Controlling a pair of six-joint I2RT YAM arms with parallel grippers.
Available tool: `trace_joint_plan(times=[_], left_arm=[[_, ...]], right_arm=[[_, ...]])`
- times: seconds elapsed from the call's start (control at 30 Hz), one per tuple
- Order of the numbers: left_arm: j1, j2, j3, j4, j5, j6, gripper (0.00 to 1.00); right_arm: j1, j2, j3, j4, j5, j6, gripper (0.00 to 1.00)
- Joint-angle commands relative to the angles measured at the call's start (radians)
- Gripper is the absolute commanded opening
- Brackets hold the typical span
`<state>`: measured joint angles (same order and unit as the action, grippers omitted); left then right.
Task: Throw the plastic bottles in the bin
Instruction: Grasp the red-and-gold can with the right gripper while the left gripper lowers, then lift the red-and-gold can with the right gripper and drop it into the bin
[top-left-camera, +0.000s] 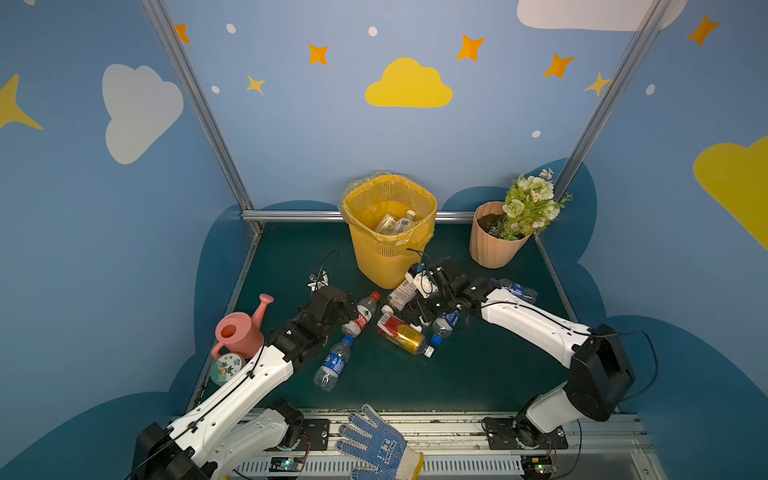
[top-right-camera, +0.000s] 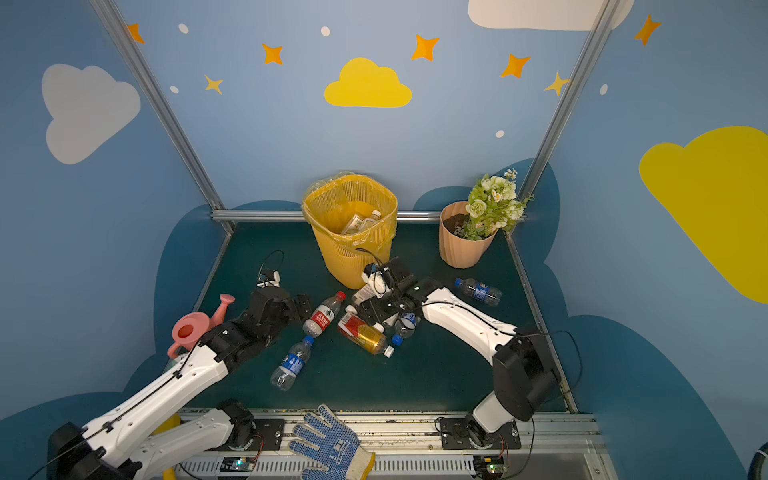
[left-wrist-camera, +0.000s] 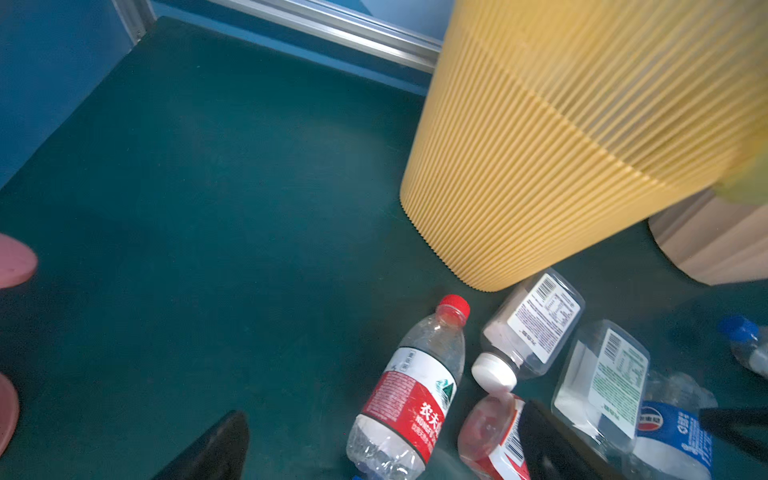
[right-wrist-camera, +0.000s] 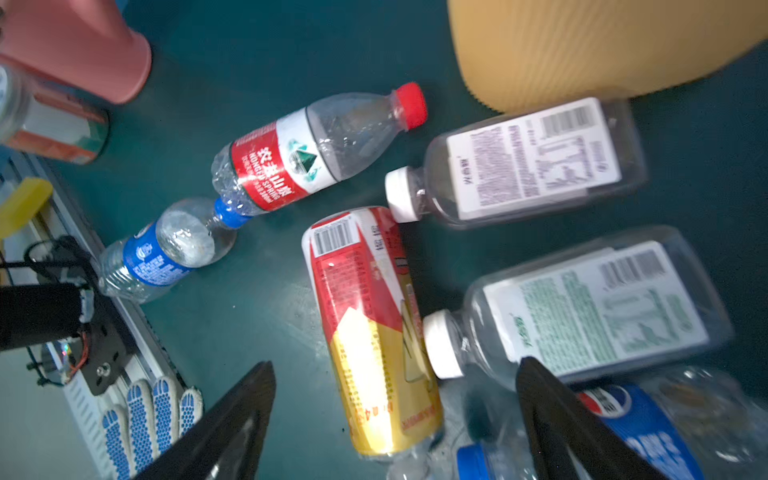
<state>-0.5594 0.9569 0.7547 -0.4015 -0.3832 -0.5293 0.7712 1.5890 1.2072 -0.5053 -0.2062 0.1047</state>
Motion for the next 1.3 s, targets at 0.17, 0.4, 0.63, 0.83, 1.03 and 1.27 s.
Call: trace_joint_plan(times=[0.17, 0.4, 0.63, 0.83, 1.03, 1.27], left_arm=[[0.092, -0.1, -0.065, -0.045, 0.038, -0.055, 1.0], [0.121, -0.167, -0.104, -0.062, 0.031, -0.064, 1.0], [0.131, -0.21, -0.113, -0.091, 0.013, -0.058, 1.0], [0.138, -0.231, -0.111, -0.11, 0.003, -0.052, 1.0], [0.141, -0.245, -0.11, -0.122, -0.003, -0.052, 1.0], [0.146, -0.245, -0.11, -0.117, 0.004, -0.055, 1.0]], right_arm=[[0.124, 0.191, 0.158, -0.167, 0.101, -0.134, 0.87], [0.158, 0.289, 0.22, -0.23, 0.198, -0.162, 0.84], [0.169, 0.366, 0.272, -0.261, 0.209, -0.173, 0.8], [0.196, 0.442, 0.337, -0.32, 0.219, -0.198, 0.76], [0.203, 0.449, 0.345, -0.328, 0.212, -0.198, 0.55], [0.194, 0.36, 0.333, -0.285, 0.211, -0.178, 0.48]])
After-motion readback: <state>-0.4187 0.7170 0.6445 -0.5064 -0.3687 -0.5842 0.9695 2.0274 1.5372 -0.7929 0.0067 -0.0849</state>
